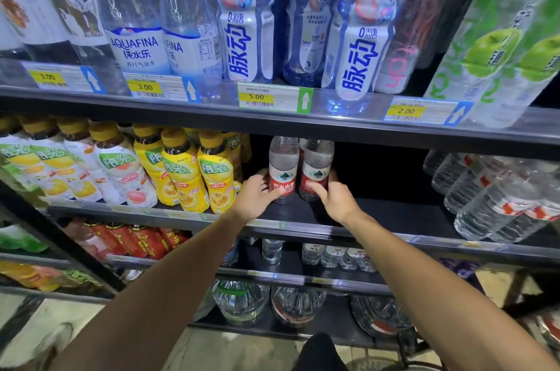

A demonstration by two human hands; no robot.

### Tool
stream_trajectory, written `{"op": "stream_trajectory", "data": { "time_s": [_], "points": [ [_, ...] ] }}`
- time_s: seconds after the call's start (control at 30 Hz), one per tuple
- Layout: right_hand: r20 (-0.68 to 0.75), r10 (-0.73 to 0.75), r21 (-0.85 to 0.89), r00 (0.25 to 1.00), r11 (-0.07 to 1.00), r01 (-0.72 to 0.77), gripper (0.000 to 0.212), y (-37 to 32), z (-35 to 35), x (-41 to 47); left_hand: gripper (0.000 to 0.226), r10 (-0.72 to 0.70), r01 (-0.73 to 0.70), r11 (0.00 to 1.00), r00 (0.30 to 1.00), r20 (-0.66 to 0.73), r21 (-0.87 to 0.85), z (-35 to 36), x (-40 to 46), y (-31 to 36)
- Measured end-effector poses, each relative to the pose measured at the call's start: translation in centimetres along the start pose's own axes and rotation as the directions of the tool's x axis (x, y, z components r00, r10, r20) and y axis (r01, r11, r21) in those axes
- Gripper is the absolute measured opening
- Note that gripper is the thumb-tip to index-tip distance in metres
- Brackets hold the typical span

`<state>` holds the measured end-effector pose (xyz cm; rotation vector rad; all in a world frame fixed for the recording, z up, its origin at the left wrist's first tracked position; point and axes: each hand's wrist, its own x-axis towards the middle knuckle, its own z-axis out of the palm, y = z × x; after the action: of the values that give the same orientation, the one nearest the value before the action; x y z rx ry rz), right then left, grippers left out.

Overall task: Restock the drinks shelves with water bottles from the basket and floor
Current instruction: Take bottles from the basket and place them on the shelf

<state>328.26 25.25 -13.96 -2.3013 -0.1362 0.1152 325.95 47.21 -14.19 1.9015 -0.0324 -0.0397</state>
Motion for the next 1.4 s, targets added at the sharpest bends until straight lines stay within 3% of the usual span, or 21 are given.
{"op": "stream_trajectory", "data": {
  "time_s": [0.23,0.53,0.87,1.0,1.13,1.23,1.4],
  "points": [
    [-0.053,-0.033,0.008,0.998,0.999,0.034,0.067,1.2,0.5,2.7,0.058,0.117,-0.101,0.977,0.990,-0.079,0.186,1.0,2.7,-0.5],
    [-0.118,-0.006,0.211,0.993,0.977,0.031,0.062,0.5,1.8,4.7,0.053,0.066,-0.041,0.978,0.991,-0.116,0.206,1.7,5.7,-2.3],
    [-0.179,-0.002,0.140,0.984,0.990,0.028,0.057,-0.3,2.7,7.4,0.067,0.027,-0.011,0.960,0.998,-0.054,0.280,1.2,7.3,-1.1],
    [-0.084,0.019,0.124,0.996,0.992,-0.008,0.067,-0.2,2.1,6.9,0.066,0.041,-0.028,0.957,0.998,-0.037,0.289,1.4,5.7,0.2],
    [0.092,0.145,-0.023,0.985,0.989,-0.144,0.105,0.5,0.5,3.8,0.053,-0.123,0.103,0.852,0.992,0.006,0.513,0.9,3.1,1.0],
    [0.093,0.105,-0.122,0.990,0.988,-0.094,0.093,0.5,-1.2,0.5,0.049,-0.193,0.102,0.732,0.979,0.061,0.673,0.6,0.7,2.2],
    [0.122,0.045,-0.230,0.992,0.973,-0.016,0.082,-1.4,-4.0,-7.1,0.072,-0.006,-0.217,0.601,0.961,0.276,0.769,-0.1,-5.1,4.1]
  ]
}}
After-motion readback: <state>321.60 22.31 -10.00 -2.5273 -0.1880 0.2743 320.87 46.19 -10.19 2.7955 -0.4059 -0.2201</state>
